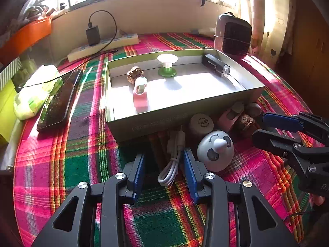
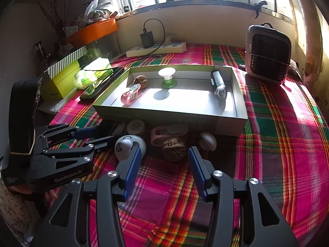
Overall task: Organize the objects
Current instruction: 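Grasp the white USB cable with the left gripper while the right grasps the white round gadget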
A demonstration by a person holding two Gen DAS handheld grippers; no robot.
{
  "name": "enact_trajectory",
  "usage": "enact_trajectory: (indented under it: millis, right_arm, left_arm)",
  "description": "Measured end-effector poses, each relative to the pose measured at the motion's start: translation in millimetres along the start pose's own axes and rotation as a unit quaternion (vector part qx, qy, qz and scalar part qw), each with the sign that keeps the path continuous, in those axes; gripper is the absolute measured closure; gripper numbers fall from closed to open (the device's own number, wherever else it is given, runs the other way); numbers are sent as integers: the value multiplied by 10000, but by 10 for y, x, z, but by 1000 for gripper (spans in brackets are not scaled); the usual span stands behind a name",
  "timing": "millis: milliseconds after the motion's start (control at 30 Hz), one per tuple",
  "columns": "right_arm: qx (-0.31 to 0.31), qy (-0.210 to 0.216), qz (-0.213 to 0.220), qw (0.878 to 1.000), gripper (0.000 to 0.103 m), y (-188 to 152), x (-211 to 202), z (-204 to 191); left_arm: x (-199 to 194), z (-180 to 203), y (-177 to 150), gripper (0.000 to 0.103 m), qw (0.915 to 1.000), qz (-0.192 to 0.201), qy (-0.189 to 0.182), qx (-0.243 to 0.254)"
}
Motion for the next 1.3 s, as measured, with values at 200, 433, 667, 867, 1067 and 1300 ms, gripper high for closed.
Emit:
enact_trajectory:
  millis: [200,433,667,867,1067,1300]
  right_arm:
    - [-30,32,-50,10000,54,-5,42,-45]
    - [-87,42,-117,9999,54,-19,83,-111]
    - [-154,97,-143,9997,54,-14,129,-217]
    - [-293,194,-171,9992,54,-29,184,-353]
    - [-459,218,-290,9983,54,-20,306,-454]
    - [-491,136,-421,9978,49,-26,427,-433]
  left_arm:
    - [11,-11,14,70,10000,3,-32,-20]
    - [7,-97,5,84,9998,-7,-15,-212]
    - [-21,-196,-48,88,9990,-30,-31,-446]
    - [-76,-313,-133,88,9979,-39,-2,-640]
    - [-123,-396,-208,89,9966,-33,-53,-816]
    - [-120,-406,-209,89,9962,-36,-117,-863]
Point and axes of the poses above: each gripper's, at about its wrist camera, not at the fingertips, and x roughly the way its jaws point, z to its right, y to its top, the point moved 10 cm from there along x, roughly the way its jaws point, and after that the axes turned 10 degrees about y, right-handed, at the moved point
